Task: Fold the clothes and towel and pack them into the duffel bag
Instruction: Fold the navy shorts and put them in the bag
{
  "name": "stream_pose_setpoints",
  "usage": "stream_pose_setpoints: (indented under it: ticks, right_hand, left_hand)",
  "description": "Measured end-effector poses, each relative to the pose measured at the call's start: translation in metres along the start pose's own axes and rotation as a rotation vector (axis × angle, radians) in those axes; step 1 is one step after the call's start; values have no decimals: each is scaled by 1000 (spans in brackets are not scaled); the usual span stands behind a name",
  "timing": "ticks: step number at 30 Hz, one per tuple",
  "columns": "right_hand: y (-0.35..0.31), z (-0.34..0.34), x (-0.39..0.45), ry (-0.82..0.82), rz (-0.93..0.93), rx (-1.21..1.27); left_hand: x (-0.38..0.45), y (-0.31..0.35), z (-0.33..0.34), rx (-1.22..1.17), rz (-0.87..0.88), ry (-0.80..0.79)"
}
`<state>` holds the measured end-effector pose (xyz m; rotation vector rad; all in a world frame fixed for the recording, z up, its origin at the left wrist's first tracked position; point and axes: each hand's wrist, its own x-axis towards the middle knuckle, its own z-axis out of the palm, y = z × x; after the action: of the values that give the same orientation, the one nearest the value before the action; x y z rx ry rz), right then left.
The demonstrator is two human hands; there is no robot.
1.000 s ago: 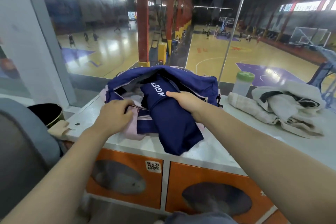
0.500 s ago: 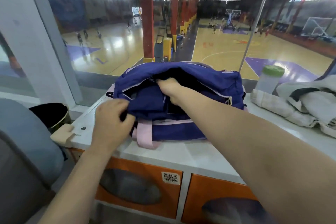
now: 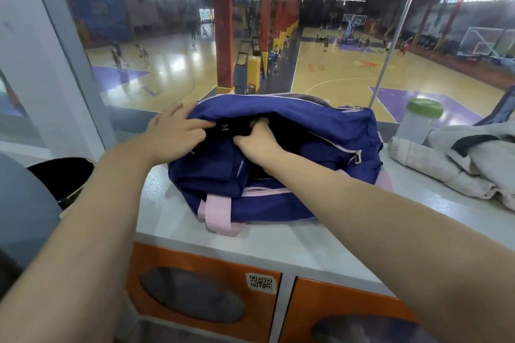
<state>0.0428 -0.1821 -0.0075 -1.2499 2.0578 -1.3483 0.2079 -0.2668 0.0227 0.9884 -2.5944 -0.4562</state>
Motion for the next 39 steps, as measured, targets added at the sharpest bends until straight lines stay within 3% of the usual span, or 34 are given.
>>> stream_pose_setpoints:
  ticks: [2, 8, 12, 20, 23, 25, 26, 28, 30, 32, 34, 36, 39]
  right_hand:
    - [1, 3, 3, -15, -27, -79]
    - [-18, 6, 39, -11, -122, -244]
    - [4, 17, 55, 16, -175, -361]
    - [-5, 5, 37, -233, -131, -806]
    - [-11, -10, -2, -80, -431, -872]
    - [-9, -17, -26, -70, -652, -830]
    - [-8, -19, -35, -130, -630, -794]
    - [-3, -22, -47, -235, -392, -789]
    - [3, -29, -52, -280, -180, -893]
    - [6, -38, -56, -315, -111, -980]
    - [7, -43, -57, -350, -87, -1004]
    - [10, -44, -58, -399, -62, -965]
    - [17, -47, -58, -427, -72, -955]
  left_hand:
    - [3, 1, 4, 213, -21, 61]
    - [16, 7, 1, 389, -1, 147]
    - [20, 14, -2, 360, -9, 140]
    - [13, 16, -10, 337, -17, 107]
    - [10, 18, -11, 336, -11, 86]
    - [8, 16, -9, 343, -24, 66]
    - [7, 15, -7, 358, -27, 67]
    - [2, 15, 0, 393, 27, 192]
    - [-8, 19, 10, 385, 210, 424]
    - [-17, 27, 20, 372, 412, 482]
    - [-23, 34, 27, 302, 421, 306]
    - [-25, 34, 34, 220, 265, 111]
    - [-31, 33, 47, 298, 189, -34]
